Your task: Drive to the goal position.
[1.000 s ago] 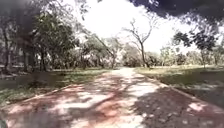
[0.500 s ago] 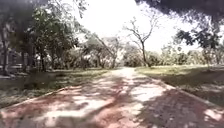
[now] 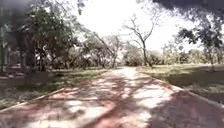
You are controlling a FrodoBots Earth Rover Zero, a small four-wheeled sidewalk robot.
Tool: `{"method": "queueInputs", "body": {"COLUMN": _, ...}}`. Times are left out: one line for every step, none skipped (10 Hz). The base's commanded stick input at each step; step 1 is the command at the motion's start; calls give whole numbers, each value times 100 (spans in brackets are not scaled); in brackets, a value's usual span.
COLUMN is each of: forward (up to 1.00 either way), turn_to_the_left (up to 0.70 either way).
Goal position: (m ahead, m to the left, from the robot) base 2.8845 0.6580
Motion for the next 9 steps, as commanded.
{"method": "queueInputs", "body": {"forward": 70, "turn_to_the_left": 0}}
{"method": "queueInputs", "body": {"forward": 70, "turn_to_the_left": 0}}
{"method": "queueInputs", "body": {"forward": 70, "turn_to_the_left": 0}}
{"method": "queueInputs", "body": {"forward": 70, "turn_to_the_left": 0}}
{"method": "queueInputs", "body": {"forward": 70, "turn_to_the_left": 0}}
{"method": "queueInputs", "body": {"forward": 70, "turn_to_the_left": 0}}
{"method": "queueInputs", "body": {"forward": 70, "turn_to_the_left": 0}}
{"method": "queueInputs", "body": {"forward": 70, "turn_to_the_left": 0}}
{"method": "queueInputs", "body": {"forward": 70, "turn_to_the_left": 0}}
